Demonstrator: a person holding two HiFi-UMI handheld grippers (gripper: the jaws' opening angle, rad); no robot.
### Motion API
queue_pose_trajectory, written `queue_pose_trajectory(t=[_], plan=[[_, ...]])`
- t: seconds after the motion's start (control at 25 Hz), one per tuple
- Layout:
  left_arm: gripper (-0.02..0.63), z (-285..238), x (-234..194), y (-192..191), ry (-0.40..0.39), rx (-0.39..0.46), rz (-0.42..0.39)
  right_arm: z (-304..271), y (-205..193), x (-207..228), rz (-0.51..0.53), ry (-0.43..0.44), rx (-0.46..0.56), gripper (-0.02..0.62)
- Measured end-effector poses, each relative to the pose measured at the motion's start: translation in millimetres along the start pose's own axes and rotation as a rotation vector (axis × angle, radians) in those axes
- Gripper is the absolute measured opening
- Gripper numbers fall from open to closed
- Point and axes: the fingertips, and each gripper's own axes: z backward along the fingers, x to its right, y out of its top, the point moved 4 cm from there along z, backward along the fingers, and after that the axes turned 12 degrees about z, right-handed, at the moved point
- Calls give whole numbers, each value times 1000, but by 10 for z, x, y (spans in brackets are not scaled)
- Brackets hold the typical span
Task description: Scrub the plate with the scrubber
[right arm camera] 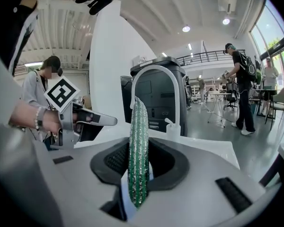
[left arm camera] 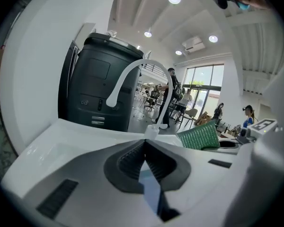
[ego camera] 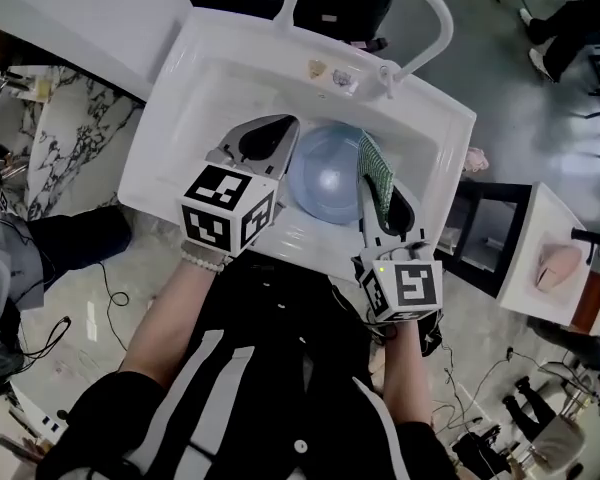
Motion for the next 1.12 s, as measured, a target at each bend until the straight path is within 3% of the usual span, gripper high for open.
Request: queue_pose_trajectory(t=[0.4,1.12], plan=[[0,315,243,273,-38,82,-149,89,326,-112,56,-19,68,94],[0,457,346,239,-75,87,-150,185,427,-99,80,-16,84,94]])
